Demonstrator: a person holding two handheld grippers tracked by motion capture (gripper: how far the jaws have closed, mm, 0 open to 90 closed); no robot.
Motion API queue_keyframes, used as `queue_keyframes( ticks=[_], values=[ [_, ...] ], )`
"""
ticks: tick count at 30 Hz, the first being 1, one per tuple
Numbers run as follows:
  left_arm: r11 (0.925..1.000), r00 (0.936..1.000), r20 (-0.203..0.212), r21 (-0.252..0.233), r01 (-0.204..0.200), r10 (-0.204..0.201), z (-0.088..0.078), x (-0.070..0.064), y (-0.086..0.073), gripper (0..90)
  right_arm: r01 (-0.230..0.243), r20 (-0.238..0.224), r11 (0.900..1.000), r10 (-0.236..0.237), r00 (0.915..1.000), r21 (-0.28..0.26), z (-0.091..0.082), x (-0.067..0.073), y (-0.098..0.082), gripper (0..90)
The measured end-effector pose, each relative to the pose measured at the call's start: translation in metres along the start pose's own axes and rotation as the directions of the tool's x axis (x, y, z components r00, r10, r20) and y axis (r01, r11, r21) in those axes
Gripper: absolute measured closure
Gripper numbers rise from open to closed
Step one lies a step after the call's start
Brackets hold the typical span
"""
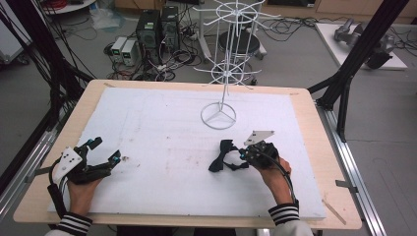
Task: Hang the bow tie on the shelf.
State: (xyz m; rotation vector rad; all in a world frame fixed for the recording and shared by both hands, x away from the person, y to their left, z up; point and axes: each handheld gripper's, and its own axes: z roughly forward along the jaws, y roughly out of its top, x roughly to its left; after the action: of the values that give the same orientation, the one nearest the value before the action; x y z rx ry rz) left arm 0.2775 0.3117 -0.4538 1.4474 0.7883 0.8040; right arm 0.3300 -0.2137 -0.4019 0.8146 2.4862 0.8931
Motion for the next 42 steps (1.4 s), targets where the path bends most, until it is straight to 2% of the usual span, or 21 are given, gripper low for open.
queue_keyframes(
  ticks=[5,7,15,20,28,32,40,42],
  values=[
    [1.0000,1.0000,0.000,0.000,0.000,0.000,0.000,0.000,0.000,15.7,0.011,0.037,0.996,-0.008,0.9993,-0.087,-0.007,0.002,0.003,87.4],
    [1.0000,1.0000,0.000,-0.001,0.000,0.000,0.000,0.000,0.000,15.7,0.008,0.043,0.991,-0.003,0.9991,-0.132,-0.009,0.002,0.003,87.4],
    [1.0000,1.0000,0.000,0.000,0.000,0.000,0.000,0.000,0.000,15.7,0.007,0.063,0.982,0.005,0.9980,-0.190,-0.012,0.002,0.005,87.5],
    [1.0000,1.0000,0.000,-0.001,0.001,-0.001,0.000,0.000,0.000,15.7,-0.019,0.058,0.962,0.036,0.9977,-0.272,-0.017,0.002,0.007,87.5],
    [1.0000,1.0000,0.000,-0.001,0.001,-0.001,0.000,0.000,0.000,15.8,-0.013,0.055,0.922,0.038,0.9978,-0.386,-0.023,0.003,0.010,87.4],
    [1.0000,1.0000,0.000,-0.001,0.001,-0.001,0.000,0.000,0.000,15.7,-0.015,0.062,0.906,0.045,0.9971,-0.422,-0.026,0.004,0.012,87.5],
    [1.0000,1.0000,0.000,0.001,0.001,-0.001,0.000,0.000,0.000,15.7,-0.021,0.069,0.883,0.060,0.9958,-0.469,-0.027,0.007,0.016,87.5],
    [1.0000,1.0000,0.000,0.000,0.001,-0.001,0.000,0.000,0.000,15.7,-0.023,0.071,0.870,0.066,0.9953,-0.492,-0.028,0.006,0.017,87.5]
  ],
)
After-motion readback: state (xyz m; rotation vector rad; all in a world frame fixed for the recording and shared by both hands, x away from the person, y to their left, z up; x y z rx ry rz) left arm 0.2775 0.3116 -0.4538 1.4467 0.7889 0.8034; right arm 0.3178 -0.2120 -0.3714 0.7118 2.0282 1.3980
